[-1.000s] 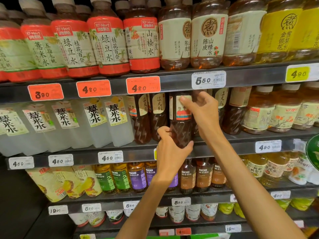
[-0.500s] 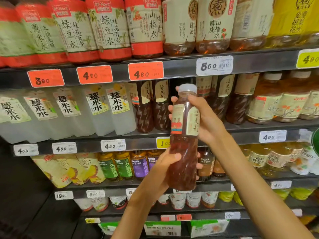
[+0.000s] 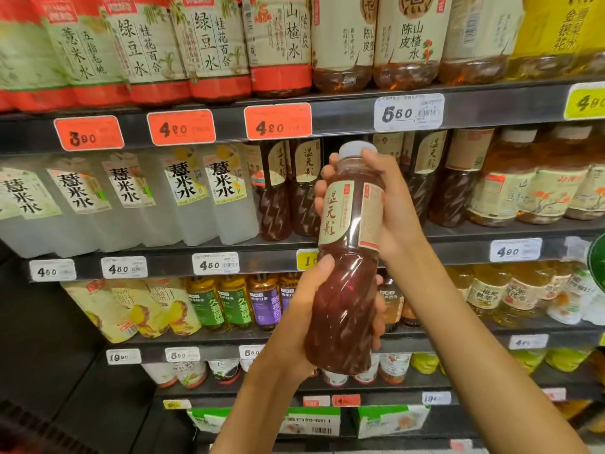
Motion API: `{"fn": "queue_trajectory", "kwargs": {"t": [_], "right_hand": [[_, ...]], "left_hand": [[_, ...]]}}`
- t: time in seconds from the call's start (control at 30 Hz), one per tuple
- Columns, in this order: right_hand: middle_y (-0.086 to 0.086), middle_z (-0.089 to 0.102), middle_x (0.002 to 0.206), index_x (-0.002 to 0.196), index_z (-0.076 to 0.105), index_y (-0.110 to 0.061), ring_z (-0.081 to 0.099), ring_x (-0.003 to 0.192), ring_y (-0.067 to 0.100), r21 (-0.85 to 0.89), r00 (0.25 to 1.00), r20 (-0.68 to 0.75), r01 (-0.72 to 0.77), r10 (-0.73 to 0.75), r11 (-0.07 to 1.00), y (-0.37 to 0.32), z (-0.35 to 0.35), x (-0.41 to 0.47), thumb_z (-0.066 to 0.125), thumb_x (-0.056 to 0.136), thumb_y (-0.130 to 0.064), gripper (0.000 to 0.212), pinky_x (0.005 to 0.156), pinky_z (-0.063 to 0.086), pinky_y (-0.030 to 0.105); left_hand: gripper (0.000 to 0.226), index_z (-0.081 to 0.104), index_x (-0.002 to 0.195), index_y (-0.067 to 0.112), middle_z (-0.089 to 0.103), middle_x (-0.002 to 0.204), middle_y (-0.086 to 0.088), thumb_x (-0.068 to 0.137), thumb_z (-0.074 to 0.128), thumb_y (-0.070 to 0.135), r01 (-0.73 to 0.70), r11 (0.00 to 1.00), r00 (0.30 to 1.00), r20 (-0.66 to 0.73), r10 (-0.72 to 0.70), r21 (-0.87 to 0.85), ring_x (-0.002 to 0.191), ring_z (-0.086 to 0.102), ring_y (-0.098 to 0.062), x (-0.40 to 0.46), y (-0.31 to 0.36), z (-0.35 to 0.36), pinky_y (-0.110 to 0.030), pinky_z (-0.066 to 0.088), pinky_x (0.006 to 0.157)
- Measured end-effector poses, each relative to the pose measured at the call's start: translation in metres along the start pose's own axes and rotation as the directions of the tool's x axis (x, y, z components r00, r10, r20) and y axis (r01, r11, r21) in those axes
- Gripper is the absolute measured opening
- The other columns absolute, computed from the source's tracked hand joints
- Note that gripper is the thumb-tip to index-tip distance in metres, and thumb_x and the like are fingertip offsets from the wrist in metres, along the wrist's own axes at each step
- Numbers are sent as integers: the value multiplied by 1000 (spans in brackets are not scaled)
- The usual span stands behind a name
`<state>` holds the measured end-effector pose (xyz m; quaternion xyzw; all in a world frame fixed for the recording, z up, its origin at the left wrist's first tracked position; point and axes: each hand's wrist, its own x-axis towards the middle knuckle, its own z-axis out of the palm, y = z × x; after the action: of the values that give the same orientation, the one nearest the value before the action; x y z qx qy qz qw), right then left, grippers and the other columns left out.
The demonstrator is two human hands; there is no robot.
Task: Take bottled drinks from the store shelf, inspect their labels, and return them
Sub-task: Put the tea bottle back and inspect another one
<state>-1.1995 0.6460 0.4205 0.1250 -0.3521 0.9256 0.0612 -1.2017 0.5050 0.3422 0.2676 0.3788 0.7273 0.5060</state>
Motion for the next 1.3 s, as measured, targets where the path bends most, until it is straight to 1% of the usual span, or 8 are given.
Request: {"fn": "queue_trajectory", "kwargs": {"t": [0.2,0.33,0.5,0.63,0.83,1.03,1.17,1.3], "right_hand": [[5,70,81,95,62,-9,68,71,18,-365,970,-125,150,-208,919,-12,8,-4,59,86,-27,21,65,56,31],[6,74,85,102,61,-9,71,79,19,-544,945,-141,174,-294,821,-13,15,-7,59,90,-31,24,71,58,32],[10,70,88,93,68,-6,70,86,25,-113,992,98,89,-78,990,-18,20,-14,69,75,-38,37,80,56,36],[6,66,77,93,60,-6,65,74,20,-173,990,107,114,-97,978,-16,26,-12,62,80,-35,32,73,56,32],[5,69,73,76,67,-14,65,71,19,-546,929,-151,208,-339,811,-18,31,-14,61,91,-30,23,65,56,28],[10,71,85,84,71,-14,66,84,23,-518,949,-167,148,-269,843,-24,36,-13,55,92,-43,34,74,57,32],[10,69,86,96,62,-6,67,87,25,-298,997,-17,66,-74,952,-24,37,-11,56,80,-42,40,84,54,38],[6,65,74,85,60,-7,64,68,20,-209,999,18,51,-48,977,-17,36,-8,52,82,-42,35,67,55,31]], "left_hand": [[100,54,130,14,65,121,-14,55,54,80,95,934,930,-365,40,344,112,62,-31,-4,15,8,-47,44,103],[114,53,130,9,60,124,-20,42,44,80,73,943,898,-433,79,323,114,57,-37,-2,11,9,-49,42,103],[78,68,97,6,67,76,-13,82,37,76,33,998,992,-125,-27,54,62,64,-23,-5,1,4,-31,55,61],[82,66,100,1,69,80,-16,85,31,74,78,997,997,3,-78,-21,66,67,-26,0,-5,5,-32,56,64],[91,60,124,19,68,117,-11,70,30,86,-86,950,941,-289,177,300,111,63,-27,-6,7,-3,-49,41,104],[91,66,109,6,70,83,-15,66,49,84,-84,963,942,-296,161,258,66,68,-24,-2,10,7,-33,56,63],[74,65,100,4,66,77,-12,85,36,71,-48,999,998,-32,47,-16,62,66,-21,-8,5,9,-30,56,60],[79,61,99,1,67,77,-15,85,33,73,12,999,1000,-14,-12,-35,63,66,-24,-4,-1,13,-31,56,63]]}}
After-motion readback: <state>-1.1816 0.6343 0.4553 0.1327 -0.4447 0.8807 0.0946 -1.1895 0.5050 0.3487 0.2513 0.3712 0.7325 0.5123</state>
